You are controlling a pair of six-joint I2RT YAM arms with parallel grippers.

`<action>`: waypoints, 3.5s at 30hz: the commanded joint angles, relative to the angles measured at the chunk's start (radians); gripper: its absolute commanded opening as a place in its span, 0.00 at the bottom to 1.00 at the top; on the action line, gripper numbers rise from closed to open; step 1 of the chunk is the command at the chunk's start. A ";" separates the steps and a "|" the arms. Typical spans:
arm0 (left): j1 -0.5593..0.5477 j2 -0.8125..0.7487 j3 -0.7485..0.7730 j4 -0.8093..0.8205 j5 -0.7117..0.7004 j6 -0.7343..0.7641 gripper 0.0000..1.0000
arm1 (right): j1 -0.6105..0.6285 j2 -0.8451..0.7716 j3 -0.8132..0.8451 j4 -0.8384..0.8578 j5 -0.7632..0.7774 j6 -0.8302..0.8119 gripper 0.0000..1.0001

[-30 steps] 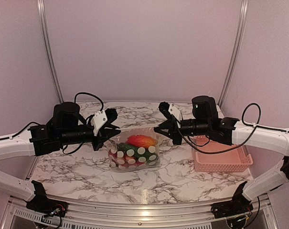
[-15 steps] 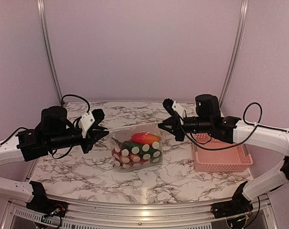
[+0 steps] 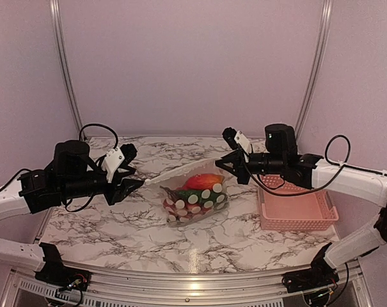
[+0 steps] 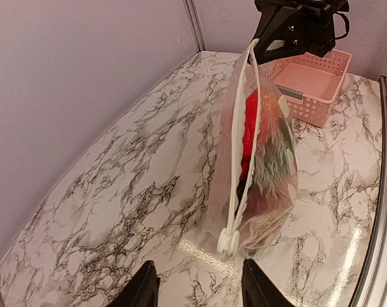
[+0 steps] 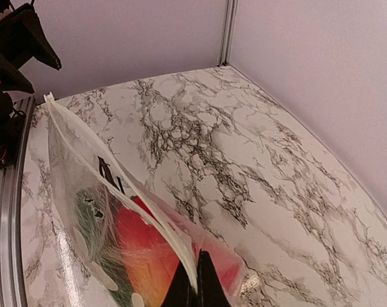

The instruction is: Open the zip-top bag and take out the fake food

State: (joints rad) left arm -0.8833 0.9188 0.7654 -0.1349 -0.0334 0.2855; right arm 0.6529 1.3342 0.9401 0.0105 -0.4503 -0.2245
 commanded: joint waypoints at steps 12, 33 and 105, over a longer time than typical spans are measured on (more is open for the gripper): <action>0.000 0.267 0.380 -0.180 0.116 -0.115 0.72 | 0.102 0.044 0.068 -0.044 -0.076 -0.050 0.00; 0.000 0.574 0.589 -0.323 0.234 -0.168 0.20 | 0.113 0.030 0.054 -0.036 -0.035 -0.039 0.00; 0.023 0.620 0.103 0.469 0.046 -0.857 0.00 | 0.164 0.335 0.041 0.247 -0.065 0.712 0.48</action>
State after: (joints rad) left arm -0.8467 1.5192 0.8688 0.2691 0.0360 -0.5686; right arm 0.7650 1.6360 0.9836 0.2100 -0.5392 0.3988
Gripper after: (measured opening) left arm 0.014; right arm 0.487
